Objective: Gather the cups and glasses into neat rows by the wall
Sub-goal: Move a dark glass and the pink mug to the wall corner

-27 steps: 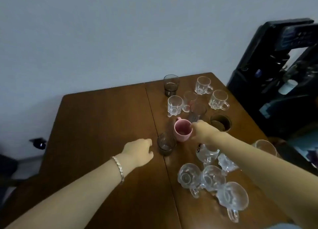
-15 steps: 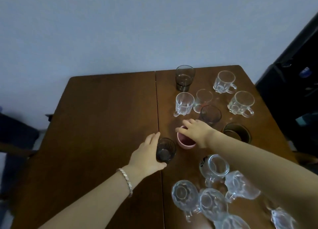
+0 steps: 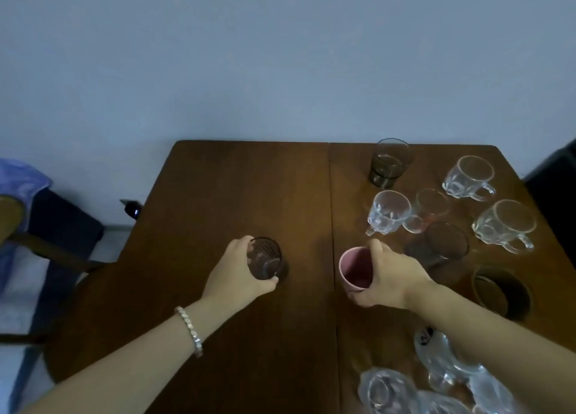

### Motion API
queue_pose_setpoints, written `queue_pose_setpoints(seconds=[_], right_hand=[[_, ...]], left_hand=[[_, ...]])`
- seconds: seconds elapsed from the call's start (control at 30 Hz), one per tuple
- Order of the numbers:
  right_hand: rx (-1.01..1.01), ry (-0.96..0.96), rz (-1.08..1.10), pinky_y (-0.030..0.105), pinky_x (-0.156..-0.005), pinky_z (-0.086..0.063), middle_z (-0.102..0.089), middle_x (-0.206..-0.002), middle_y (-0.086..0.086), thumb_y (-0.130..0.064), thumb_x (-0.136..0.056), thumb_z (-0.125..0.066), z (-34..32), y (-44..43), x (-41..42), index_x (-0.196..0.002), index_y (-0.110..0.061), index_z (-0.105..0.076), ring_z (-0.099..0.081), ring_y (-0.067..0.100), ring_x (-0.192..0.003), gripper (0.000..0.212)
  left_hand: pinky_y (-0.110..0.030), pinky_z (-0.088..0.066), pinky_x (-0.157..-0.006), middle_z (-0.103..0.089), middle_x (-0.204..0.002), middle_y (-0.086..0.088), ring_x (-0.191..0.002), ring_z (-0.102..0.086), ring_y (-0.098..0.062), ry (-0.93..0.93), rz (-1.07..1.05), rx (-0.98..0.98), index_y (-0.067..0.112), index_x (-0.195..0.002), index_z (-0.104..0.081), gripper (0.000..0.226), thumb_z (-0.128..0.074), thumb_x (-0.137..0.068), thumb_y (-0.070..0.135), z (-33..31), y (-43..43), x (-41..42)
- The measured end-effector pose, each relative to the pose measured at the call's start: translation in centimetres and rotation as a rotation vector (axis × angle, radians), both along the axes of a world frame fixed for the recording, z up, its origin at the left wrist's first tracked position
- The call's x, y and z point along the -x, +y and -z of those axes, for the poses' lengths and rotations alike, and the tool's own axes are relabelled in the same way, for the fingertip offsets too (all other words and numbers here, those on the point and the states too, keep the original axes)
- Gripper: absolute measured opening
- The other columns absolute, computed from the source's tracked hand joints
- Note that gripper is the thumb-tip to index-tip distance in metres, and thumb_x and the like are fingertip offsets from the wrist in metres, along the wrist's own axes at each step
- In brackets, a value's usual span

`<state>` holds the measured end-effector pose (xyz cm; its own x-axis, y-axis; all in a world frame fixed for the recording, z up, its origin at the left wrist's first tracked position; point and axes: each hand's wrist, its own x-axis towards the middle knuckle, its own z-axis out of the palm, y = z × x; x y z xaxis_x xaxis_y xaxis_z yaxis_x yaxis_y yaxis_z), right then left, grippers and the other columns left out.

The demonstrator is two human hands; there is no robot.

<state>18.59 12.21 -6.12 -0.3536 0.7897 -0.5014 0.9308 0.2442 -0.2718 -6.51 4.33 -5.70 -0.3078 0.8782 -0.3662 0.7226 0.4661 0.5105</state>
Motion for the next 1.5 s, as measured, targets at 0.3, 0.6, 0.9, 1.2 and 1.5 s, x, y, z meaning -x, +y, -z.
queue_pose_setpoints(seconds=[0.3, 0.6, 0.9, 1.2, 1.5], right_hand=[[0.118, 0.321, 0.424, 0.04, -0.079, -0.059, -0.05, -0.109, -0.003, -0.048, -0.058, -0.083, 0.3, 3.8, 16.1, -0.127, -0.019, -0.033, -0.058, 0.022, -0.103, 0.09], [0.026, 0.487, 0.736, 0.045, -0.082, -0.059, -0.052, -0.126, 0.003, -0.045, -0.062, -0.084, 3.6, 10.1, 30.1, -0.136, -0.021, -0.029, -0.056, 0.027, -0.112, 0.095], [-0.111, 0.596, 0.788, 0.042, -0.094, -0.047, -0.042, -0.136, 0.005, -0.038, -0.068, -0.08, 5.4, 20.6, 42.7, -0.139, -0.02, -0.028, -0.053, 0.034, -0.118, 0.09], [-0.052, 0.734, 0.865, 0.033, -0.089, -0.042, -0.023, -0.142, 0.02, -0.01, -0.078, -0.073, 6.6, 22.0, 46.4, -0.147, -0.017, -0.011, -0.051, 0.04, -0.114, 0.093], [0.204, 0.519, 0.623, 0.03, -0.089, -0.05, -0.042, -0.143, 0.015, -0.01, -0.083, -0.068, 5.4, 18.1, 39.9, -0.147, -0.01, -0.027, -0.056, 0.026, -0.115, 0.076]], left_hand=[[-0.04, -0.047, -0.099, -0.047, -0.138, -0.009, -0.123, -0.051, -0.029, 0.09, -0.074, -0.087, 0.012, -0.142, -0.035, 0.089, -0.083, -0.068, 0.028, -0.9, 8.5, 20.1], [-0.04, -0.043, -0.101, -0.048, -0.137, -0.012, -0.124, -0.05, -0.032, -0.083, -0.163, -0.195, 0.008, -0.138, -0.037, 0.088, -0.086, -0.065, 0.016, 3.0, 19.7, 28.6], [-0.04, -0.048, -0.099, -0.052, -0.135, -0.011, -0.12, -0.054, -0.03, -0.076, -0.062, -0.223, 0.011, -0.137, -0.04, 0.082, -0.084, -0.067, 0.018, 5.7, 27.0, 33.9], [-0.044, -0.042, -0.107, -0.048, -0.14, -0.013, -0.128, -0.046, -0.032, -0.068, -0.001, -0.252, 0.008, -0.141, -0.038, 0.085, -0.083, -0.069, 0.013, 6.4, 28.2, 34.9], [-0.043, -0.025, -0.117, -0.003, -0.161, -0.012, -0.147, -0.013, -0.032, 0.14, -0.019, -0.135, 0.014, -0.152, -0.008, 0.094, -0.071, -0.083, 0.025, 5.0, 25.2, 32.6]])
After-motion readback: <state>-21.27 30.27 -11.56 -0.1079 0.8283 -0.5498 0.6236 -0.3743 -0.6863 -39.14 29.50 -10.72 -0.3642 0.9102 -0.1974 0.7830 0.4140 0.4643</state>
